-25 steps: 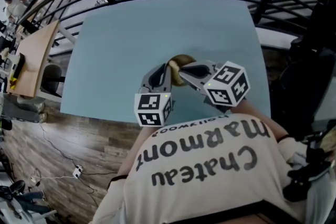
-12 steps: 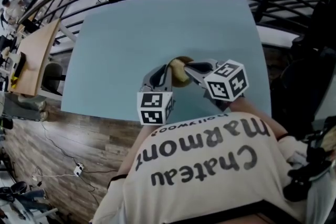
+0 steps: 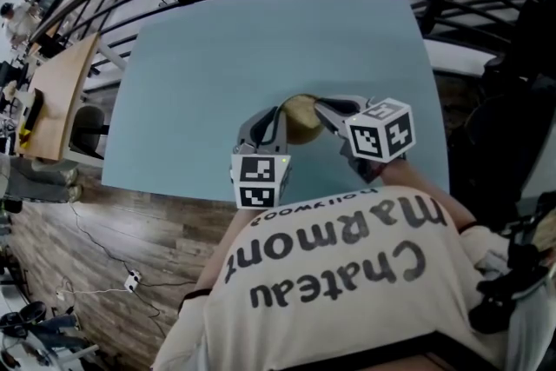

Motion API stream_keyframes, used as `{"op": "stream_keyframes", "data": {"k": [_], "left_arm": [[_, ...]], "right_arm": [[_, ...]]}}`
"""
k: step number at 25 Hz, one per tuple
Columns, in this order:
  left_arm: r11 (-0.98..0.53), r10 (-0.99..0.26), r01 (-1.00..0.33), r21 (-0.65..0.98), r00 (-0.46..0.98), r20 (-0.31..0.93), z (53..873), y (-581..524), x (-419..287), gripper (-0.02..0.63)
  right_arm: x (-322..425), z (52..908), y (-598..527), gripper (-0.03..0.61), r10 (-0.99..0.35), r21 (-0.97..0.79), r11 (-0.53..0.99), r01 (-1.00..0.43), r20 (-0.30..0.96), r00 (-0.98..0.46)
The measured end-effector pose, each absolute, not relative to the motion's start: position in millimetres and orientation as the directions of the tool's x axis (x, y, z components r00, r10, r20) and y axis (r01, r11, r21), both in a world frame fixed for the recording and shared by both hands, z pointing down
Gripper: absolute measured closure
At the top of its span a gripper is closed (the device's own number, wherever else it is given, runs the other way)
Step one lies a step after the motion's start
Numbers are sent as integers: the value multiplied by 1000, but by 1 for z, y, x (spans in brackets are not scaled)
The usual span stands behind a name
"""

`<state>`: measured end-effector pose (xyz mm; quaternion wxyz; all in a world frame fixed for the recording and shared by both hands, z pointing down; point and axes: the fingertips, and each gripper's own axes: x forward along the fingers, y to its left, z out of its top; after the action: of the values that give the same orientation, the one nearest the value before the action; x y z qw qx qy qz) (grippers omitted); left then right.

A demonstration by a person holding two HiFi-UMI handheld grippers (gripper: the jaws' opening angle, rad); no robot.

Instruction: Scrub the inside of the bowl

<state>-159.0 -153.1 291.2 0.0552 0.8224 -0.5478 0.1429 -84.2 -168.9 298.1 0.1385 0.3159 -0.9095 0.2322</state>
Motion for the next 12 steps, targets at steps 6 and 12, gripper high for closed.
{"op": "stream_keyframes", "data": {"k": [6,12], "left_arm": [[-385,-898,-919,-86,352,263,282,-152,-161,594],[-379,-906,-920,-96,348,243,280,-148,-161,592]], "right_arm": [[-82,299,-171,528,-534,-342,667,-662,401,-745],[-79,307,-168,527,-546,-351,638,-685,421,-724]]}}
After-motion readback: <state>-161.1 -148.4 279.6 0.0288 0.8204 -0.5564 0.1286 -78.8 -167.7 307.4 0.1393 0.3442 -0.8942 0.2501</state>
